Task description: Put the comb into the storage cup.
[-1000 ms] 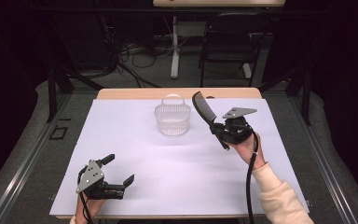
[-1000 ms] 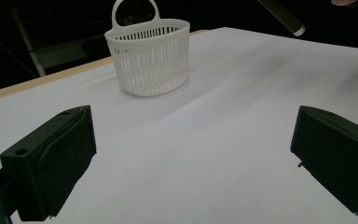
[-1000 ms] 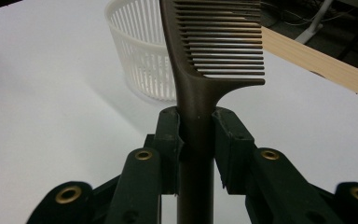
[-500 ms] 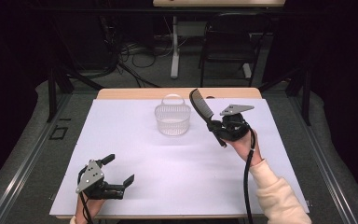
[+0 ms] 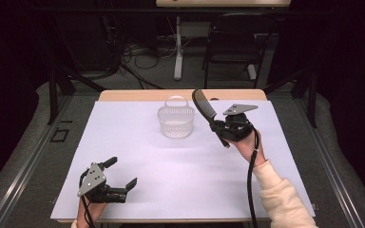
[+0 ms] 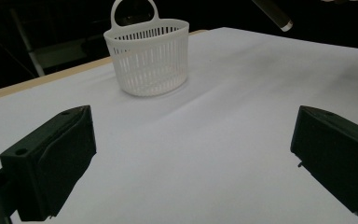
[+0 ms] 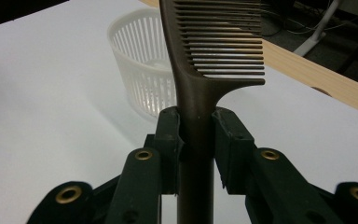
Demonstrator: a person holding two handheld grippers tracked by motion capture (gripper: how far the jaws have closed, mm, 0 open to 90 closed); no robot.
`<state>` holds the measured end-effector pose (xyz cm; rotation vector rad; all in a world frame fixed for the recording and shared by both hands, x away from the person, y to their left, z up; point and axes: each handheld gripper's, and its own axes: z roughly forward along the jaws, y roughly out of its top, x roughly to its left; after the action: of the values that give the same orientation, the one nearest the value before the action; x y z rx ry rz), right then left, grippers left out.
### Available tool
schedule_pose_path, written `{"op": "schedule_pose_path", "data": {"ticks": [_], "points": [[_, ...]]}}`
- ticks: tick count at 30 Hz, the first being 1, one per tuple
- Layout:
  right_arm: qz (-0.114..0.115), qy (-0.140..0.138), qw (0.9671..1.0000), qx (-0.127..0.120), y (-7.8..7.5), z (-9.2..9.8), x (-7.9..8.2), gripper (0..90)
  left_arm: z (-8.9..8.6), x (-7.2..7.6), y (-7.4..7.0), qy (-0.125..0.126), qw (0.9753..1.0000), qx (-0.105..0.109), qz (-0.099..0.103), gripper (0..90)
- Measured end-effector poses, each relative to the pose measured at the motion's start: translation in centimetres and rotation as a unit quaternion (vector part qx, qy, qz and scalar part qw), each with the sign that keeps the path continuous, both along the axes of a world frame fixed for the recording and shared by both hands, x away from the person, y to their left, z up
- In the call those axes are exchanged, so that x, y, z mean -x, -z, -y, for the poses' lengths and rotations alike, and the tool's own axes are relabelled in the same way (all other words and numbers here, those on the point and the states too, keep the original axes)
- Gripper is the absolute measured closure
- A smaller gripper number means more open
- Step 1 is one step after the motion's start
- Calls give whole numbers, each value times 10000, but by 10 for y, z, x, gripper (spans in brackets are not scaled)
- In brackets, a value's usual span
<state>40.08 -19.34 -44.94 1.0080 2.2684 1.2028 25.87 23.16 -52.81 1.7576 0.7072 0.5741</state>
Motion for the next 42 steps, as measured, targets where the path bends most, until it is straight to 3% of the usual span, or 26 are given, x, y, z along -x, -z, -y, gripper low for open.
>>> {"op": "schedule_pose_path", "data": {"ticks": [42], "points": [[154,-30,9998,-102,-14,-14,-15,729,0,0,0,-10,10000,18,-3,0]]}}
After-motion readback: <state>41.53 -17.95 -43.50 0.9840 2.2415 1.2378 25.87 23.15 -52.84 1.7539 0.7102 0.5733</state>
